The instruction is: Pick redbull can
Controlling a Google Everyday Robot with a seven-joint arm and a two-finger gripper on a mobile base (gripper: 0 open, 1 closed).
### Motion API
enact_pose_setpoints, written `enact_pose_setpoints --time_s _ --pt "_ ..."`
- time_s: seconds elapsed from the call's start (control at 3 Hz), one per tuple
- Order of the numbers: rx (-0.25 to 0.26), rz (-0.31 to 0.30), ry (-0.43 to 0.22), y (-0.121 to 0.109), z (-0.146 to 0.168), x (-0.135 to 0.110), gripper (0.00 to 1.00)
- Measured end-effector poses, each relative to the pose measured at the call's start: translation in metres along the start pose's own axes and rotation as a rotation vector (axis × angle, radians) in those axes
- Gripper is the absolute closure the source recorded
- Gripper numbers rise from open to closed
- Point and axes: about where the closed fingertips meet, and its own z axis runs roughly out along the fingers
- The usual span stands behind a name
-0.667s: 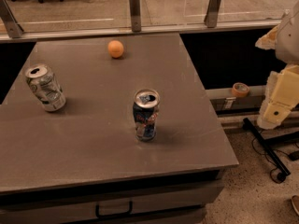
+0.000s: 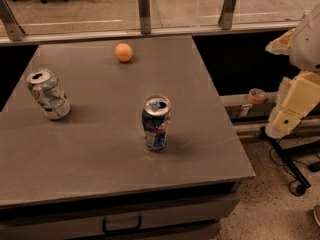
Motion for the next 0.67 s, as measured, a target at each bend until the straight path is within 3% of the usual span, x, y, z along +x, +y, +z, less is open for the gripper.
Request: enact_pose_setpoints --time_s 0.33,0.67 --pt "-0.028 -0.001 -0.209 0.003 0.044 -0.021 0.00" --pt "-0.069 -0.065 -0.441 0.013 0.078 -0.080 0.00"
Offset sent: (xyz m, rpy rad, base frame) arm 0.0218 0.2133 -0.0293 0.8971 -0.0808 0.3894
